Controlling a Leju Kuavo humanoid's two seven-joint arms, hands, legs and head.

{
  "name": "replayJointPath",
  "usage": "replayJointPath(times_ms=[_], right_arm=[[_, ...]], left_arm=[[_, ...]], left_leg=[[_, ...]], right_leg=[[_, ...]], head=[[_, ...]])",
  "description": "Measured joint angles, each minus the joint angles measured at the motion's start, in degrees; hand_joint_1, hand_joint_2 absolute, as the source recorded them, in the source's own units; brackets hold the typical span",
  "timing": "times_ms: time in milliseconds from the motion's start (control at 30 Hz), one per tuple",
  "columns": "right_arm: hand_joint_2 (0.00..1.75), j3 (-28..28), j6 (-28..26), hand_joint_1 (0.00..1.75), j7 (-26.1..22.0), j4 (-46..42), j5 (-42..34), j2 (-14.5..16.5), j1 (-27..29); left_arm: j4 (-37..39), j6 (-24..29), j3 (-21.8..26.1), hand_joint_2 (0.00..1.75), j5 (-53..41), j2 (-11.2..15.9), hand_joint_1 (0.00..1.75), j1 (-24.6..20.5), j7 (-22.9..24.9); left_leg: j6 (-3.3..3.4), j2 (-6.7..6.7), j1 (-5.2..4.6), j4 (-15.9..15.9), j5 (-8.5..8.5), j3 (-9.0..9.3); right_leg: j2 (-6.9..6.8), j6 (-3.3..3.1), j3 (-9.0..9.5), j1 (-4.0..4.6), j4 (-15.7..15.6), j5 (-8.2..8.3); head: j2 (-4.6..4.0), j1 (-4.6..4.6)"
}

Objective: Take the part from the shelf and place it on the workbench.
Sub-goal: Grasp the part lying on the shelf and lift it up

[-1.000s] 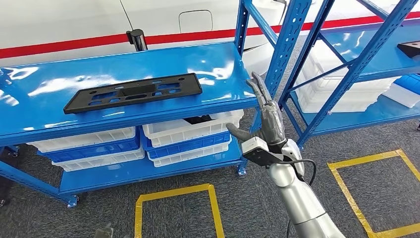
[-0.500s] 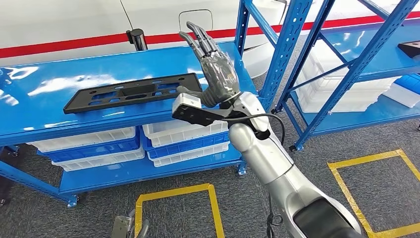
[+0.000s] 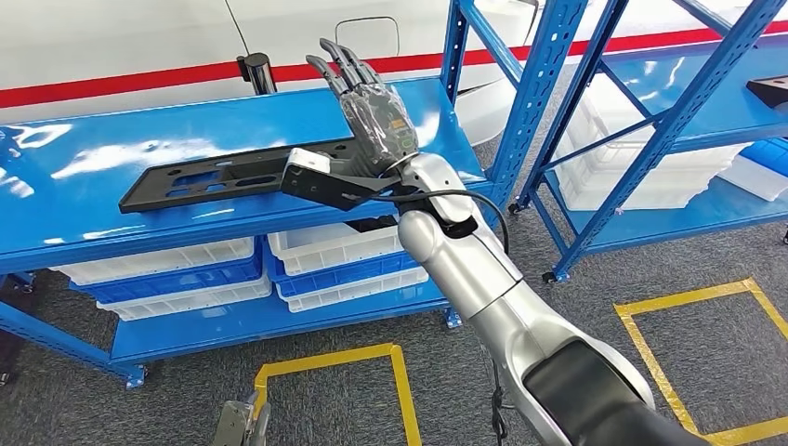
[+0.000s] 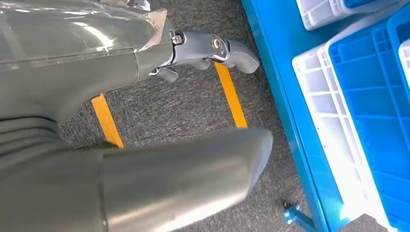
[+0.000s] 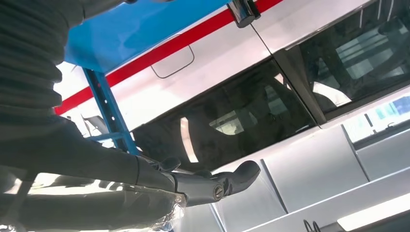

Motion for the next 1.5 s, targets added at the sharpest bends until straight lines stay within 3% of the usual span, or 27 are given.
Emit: replayJointPath(times_ms=[267, 600, 833, 1100, 1500], right_arm=[[1.75, -0.3, 0.6, 0.0, 0.7, 3.6, 4.5, 3.3, 1.7], [1.75, 0.8, 2.4, 0.0, 2.4, 5.9, 5.7, 7.7, 2.2], [1.75, 11.9, 1.9, 0.0, 8.1, 6.0, 0.7, 10.3, 2.2], [1.75, 27.2, 0.5, 0.0, 10.5, 5.1, -6.1, 11.1, 2.1], [1.75, 33.7, -0.1, 0.0, 10.2, 4.9, -7.9, 11.2, 1.3]], left_arm=[[0.0, -2.6, -0.7, 0.0, 0.2, 0.3, 0.0, -0.5, 0.2], [0.0, -2.0, -0.6, 0.0, 0.2, 0.9, 0.0, -0.5, 0.4], [0.0, -0.1, -0.3, 0.0, 0.5, 1.2, 0.0, -0.5, 0.3], [0.0, 2.4, 2.7, 0.0, 2.2, 1.6, 0.0, -0.2, -0.9], [0.0, 2.4, 4.7, 0.0, 2.1, 2.1, 0.0, 0.6, -1.5]], left_leg=[[0.0, 0.03, 0.02, 0.0, 0.0, -0.01], [-0.06, 0.07, 0.04, 0.0, 0.03, -0.08], [-0.06, 0.08, 0.12, 0.0, 0.03, -0.09], [-0.08, 0.02, 0.15, 0.0, 0.05, -0.09], [-0.12, 0.01, 0.1, 0.1, 0.06, -0.12]], right_leg=[[0.01, 0.0, -0.02, 0.0, 0.0, 0.0], [0.04, 0.0, -0.07, 0.0, 0.1, 0.0], [0.03, -0.02, -0.08, 0.0, 0.1, -0.01], [0.02, -0.03, -0.08, 0.01, 0.1, -0.02], [0.01, -0.01, -0.07, -0.14, 0.1, 0.0]], head=[[0.0, 0.0], [0.0, -0.01], [0.0, 0.0], [0.0, 0.0], [0.0, 0.0]])
